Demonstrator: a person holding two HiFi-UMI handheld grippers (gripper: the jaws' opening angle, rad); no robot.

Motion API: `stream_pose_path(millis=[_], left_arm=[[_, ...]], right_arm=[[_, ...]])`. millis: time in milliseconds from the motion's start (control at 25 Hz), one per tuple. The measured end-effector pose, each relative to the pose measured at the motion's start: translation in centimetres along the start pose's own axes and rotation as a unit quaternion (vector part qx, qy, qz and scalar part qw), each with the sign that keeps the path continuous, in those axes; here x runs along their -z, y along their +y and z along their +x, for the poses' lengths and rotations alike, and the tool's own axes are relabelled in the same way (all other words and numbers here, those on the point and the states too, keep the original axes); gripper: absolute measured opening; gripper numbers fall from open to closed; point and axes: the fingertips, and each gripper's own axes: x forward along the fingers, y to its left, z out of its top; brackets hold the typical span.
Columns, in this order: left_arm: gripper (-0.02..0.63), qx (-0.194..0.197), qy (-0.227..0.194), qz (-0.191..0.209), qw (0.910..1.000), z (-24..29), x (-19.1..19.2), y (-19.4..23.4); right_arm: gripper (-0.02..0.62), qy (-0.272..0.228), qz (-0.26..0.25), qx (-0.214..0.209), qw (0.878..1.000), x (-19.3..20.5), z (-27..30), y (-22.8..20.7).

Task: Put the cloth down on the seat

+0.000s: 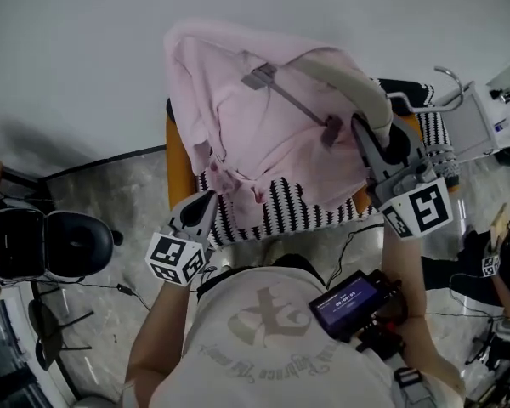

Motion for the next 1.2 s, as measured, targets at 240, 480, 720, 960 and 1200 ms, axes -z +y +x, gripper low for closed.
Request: stream_pose_path(millis=[240,480,720,960,1200], left_arm=[[0.012,-0.064,0.008,-0.027,0.9975,1.0,0.9,3.6],[0.012,-0.096,0.017,-0.055,0.9937,0.7,2.3,5.7],[0.012,-0.12,0.012,-0.068,0.9904,4.5,4.2,8.3],[0.012,-0.117,0.0,-0.093,0.9887,4.2,3.1,12.1],[0.012,-0.12,-0.008,-0.097,0.988,3.6,1.9,15.1]], right_arm=[[0.089,-0.015,0.001,-0.04,0.999,2.0,7.4,-2.4],[0.089,-0.025,0.013,-0.06,0.998,2.9,13.8,-3.1],[0.089,-0.036,0.023,-0.06,0.997,6.6,18.3,-6.1],[0.089,-0.011,0.015,-0.063,0.998,5.1,22.1,-4.4],[0.089,-0.008,0.052,-0.069,0.996,4.4,25.5,-2.7]])
